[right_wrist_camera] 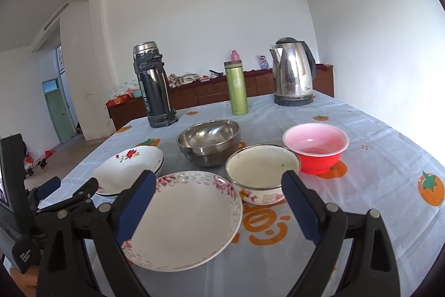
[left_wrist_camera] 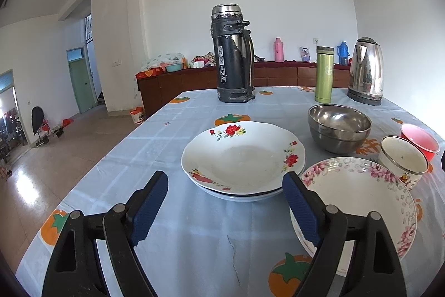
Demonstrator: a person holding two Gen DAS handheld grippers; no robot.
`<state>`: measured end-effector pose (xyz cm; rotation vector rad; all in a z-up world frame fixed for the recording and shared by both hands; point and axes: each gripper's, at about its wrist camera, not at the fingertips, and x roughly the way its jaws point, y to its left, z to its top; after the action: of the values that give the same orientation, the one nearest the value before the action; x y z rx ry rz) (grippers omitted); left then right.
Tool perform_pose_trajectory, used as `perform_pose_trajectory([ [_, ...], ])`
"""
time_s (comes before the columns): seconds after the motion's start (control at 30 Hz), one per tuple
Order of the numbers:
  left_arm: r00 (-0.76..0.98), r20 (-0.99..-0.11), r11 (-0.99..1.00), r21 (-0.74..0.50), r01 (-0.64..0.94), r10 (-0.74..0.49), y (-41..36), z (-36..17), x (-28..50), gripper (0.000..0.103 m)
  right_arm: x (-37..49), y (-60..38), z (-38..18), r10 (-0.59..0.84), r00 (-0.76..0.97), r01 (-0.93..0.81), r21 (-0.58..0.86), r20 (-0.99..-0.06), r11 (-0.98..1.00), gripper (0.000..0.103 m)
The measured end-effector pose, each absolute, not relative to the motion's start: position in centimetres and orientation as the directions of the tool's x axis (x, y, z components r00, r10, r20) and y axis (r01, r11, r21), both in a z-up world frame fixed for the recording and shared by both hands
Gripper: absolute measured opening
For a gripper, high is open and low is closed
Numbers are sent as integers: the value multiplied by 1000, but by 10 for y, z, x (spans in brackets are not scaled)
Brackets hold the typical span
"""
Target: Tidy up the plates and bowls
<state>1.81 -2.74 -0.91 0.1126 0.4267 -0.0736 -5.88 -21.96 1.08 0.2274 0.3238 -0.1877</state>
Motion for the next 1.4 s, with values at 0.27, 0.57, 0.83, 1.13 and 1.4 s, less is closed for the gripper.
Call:
perform_pose_trajectory([
  [0.27, 881, -458, 986, 55, 159, -116, -28, -12, 19, 88, -69, -242, 8, -187, 920, 266, 197, -344, 944, 93],
  [0.57, 867, -477, 976, 74, 206, -147, -38, -13, 14, 88, -66, -247, -3, -152, 897, 254, 200, -416, 946, 94],
  [0.83, 854, -500, 974, 83, 213, -144, -42, -16, 17, 88, -63, -243, -7, -126, 888, 237, 206, -443, 949, 94],
  [1.13, 831, -533, 970, 73, 233, -160, -48, -20, 20, 88, -57, -236, -8, -127, 876, 229, 170, -466, 958, 94],
  [1.4, 773, -600, 967, 0, 255, -204, -49, -27, 29, 88, -48, -244, -15, -90, 850, 227, 208, -520, 951, 93],
])
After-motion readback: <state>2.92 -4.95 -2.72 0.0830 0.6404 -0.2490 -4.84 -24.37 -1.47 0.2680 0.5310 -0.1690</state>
